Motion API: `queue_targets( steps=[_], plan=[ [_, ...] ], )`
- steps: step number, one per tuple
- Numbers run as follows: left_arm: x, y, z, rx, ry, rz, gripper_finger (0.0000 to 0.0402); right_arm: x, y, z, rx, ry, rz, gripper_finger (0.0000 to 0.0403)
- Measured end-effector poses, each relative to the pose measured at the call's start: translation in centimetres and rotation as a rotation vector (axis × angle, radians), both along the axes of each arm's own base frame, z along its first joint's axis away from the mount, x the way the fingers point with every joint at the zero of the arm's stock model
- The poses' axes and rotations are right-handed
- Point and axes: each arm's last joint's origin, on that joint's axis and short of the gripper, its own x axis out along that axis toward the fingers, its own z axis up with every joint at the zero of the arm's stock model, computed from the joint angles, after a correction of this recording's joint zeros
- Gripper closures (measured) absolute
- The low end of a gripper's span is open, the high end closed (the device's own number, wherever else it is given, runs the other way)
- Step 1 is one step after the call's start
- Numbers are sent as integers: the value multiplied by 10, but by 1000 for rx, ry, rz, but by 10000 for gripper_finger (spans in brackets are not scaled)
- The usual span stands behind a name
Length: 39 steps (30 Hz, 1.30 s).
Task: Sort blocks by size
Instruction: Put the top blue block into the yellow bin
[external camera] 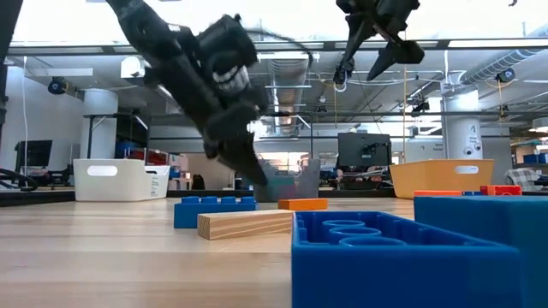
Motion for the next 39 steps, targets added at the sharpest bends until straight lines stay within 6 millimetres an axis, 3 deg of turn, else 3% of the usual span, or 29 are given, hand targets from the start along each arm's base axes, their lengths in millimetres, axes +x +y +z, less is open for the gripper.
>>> queue_targets(
  steps=[4, 10, 21, 30, 39],
  plan=[
    [-4, 0, 22, 34, -57, -17, 322, 5, 8, -18, 84, 11, 14, 106],
    [-8, 0, 50, 48, -145, -23, 319, 25, 14, -38, 163, -109, 48, 90],
    [7, 1, 97, 131, -280, -39, 318, 65, 16, -63, 253, -201, 132, 100],
    [13, 2, 116, 178, -303, -57, 317, 71, 17, -67, 232, -208, 166, 118],
    [14, 2, 123, 204, -294, -79, 317, 72, 16, -62, 211, -251, 178, 185]
  ],
)
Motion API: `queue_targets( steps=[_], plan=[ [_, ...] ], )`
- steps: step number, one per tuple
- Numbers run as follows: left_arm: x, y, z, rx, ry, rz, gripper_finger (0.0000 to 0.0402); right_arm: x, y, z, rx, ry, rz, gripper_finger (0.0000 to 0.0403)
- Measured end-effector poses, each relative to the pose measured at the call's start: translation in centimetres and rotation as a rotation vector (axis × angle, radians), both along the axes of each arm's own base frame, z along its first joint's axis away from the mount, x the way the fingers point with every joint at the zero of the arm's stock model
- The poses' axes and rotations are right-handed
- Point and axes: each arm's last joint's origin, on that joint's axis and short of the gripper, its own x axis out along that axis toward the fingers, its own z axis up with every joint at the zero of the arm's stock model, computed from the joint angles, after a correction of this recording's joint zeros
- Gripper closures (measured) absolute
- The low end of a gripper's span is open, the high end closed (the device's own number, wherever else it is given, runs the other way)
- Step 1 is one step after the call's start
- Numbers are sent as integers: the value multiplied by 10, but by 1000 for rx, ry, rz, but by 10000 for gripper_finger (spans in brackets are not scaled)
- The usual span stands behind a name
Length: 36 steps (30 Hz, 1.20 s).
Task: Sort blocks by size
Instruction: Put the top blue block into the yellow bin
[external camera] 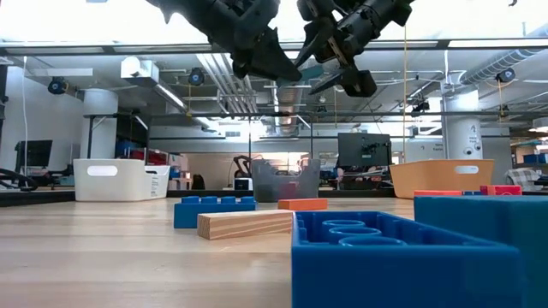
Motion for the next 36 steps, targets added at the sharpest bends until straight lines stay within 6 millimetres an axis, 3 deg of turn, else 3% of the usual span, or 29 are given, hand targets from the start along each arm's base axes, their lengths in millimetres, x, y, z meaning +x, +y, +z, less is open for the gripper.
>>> queue_targets(
  steps=[6, 13, 17, 28, 36],
  plan=[
    [0, 0, 0, 0, 8, 0, 317, 1, 0, 1, -2, -10, -2, 238],
    [-1, 0, -1, 10, 15, 5, 317, 1, -1, 3, 0, -25, -6, 354],
    [-1, 1, -1, -2, 10, 50, 306, 1, -1, 3, -18, -28, 3, 356],
    [-6, 2, -7, -54, 77, 119, 215, -10, -12, -6, -22, 86, -21, 356],
    [-13, 1, -15, -107, 168, 160, 205, -44, -42, -11, -151, 388, -165, 356]
  ],
)
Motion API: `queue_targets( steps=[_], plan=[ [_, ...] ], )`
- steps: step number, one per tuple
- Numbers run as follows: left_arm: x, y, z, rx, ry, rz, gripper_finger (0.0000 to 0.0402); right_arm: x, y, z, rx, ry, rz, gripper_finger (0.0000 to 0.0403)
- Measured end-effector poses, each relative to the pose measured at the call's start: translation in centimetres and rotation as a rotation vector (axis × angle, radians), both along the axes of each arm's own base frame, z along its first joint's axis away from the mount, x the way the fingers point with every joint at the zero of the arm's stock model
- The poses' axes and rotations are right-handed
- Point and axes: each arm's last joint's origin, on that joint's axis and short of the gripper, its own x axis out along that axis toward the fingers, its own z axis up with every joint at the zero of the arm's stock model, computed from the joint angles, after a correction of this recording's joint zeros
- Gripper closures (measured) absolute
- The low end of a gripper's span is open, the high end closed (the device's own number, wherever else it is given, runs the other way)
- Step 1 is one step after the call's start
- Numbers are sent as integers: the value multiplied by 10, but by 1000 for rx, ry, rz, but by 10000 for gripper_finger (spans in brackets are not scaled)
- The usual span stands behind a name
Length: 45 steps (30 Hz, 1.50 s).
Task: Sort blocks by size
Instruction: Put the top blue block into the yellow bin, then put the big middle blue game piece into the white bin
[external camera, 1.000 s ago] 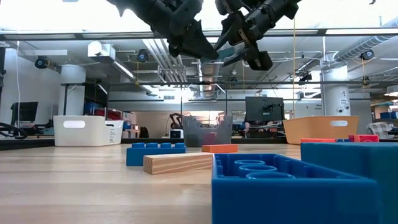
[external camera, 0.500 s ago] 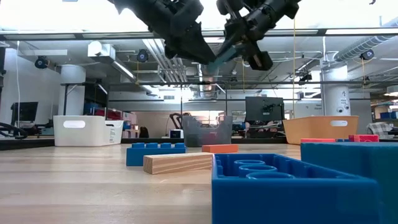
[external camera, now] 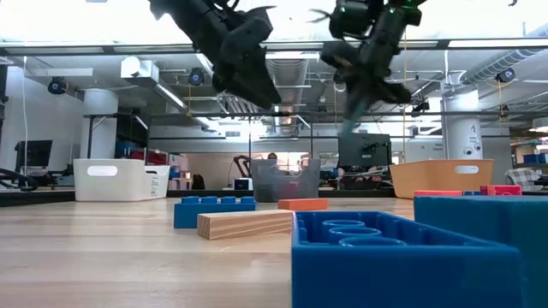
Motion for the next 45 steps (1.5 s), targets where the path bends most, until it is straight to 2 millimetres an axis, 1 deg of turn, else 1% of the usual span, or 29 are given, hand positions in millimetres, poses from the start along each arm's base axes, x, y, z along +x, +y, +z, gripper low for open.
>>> queue_targets(
  steps=[4, 7, 10, 12, 15, 18, 19, 22, 26, 30, 33, 37, 42, 45],
  plan=[
    [-3, -1, -3, -41, 33, 17, 206, -27, -22, 11, -165, 251, -140, 356],
    [-5, -1, -5, -61, 52, 35, 206, -44, -39, 20, -295, 386, -223, 356],
    [-7, -1, -6, -74, 68, 48, 206, -62, -56, 21, -331, 490, -283, 356],
    [-8, -1, -6, -80, 82, 55, 206, -73, -70, 15, -306, 539, -309, 356],
    [-10, -1, -7, -90, 95, 66, 206, -89, -87, 0, -264, 621, -341, 356],
    [-10, -1, -8, -90, 98, 67, 206, -100, -96, -15, -216, 679, -356, 354],
    [-10, -1, -8, -90, 98, 67, 206, -102, -97, -19, -206, 690, -358, 345],
    [-10, -1, -8, -90, 98, 67, 206, -104, -98, -24, -203, 707, -350, 296],
    [-10, -1, -8, -91, 98, 67, 206, -103, -99, -26, -217, 691, -347, 228],
    [-10, -1, -8, -91, 98, 67, 206, -103, -97, -23, -189, 648, -341, 185],
    [-10, -1, -8, -98, 105, 62, 206, -99, -92, -20, -164, 599, -327, 166],
    [-15, -2, -6, -119, 180, 52, 206, -90, -80, -17, -161, 553, -288, 151],
    [-24, -4, 4, -130, 321, 42, 206, -74, -60, -13, -188, 496, -252, 146],
    [-30, -10, 6, -152, 388, 7, 206, -63, -50, -13, -200, 462, -226, 151]
  ],
)
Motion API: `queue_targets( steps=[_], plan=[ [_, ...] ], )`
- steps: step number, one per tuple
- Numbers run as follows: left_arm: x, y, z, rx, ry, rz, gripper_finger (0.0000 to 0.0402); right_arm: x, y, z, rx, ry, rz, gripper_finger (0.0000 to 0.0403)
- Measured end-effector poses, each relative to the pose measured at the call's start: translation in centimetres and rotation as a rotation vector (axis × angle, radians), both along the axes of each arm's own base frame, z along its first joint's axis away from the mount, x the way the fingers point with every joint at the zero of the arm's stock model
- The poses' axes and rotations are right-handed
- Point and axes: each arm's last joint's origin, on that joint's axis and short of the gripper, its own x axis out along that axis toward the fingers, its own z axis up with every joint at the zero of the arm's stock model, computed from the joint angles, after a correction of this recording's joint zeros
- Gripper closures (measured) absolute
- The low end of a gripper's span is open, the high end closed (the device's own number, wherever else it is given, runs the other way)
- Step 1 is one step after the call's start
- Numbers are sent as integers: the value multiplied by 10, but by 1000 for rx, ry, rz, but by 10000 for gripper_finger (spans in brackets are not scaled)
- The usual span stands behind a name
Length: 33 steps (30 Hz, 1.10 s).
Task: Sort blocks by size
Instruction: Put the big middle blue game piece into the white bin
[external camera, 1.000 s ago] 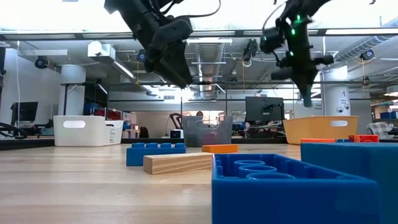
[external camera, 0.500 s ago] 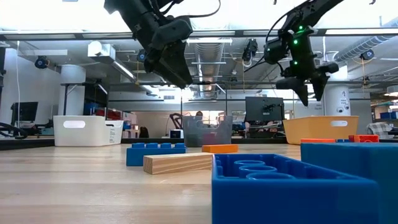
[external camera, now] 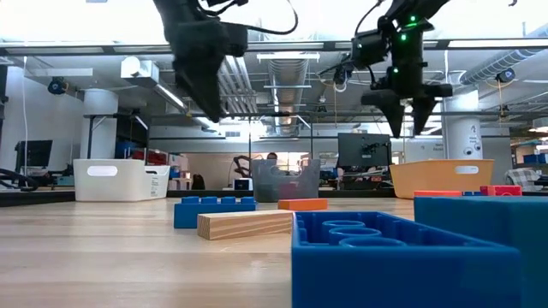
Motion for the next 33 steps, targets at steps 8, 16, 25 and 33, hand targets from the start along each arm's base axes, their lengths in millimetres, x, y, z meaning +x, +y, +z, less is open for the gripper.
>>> queue_targets(
  steps=[8, 16, 25, 33],
  plan=[
    [-29, -38, -11, -27, 53, -141, 206, 14, 16, 0, -7, -36, 44, 160],
    [-46, -72, -12, -63, -173, -247, 206, 16, 20, 3, 29, -81, 64, 144],
    [-32, -94, -41, -66, -278, -334, 206, 16, 21, 5, 33, -104, 72, 123],
    [-13, -105, -68, -115, -264, -402, 206, 16, 22, 5, 41, -107, 81, 112]
  ],
)
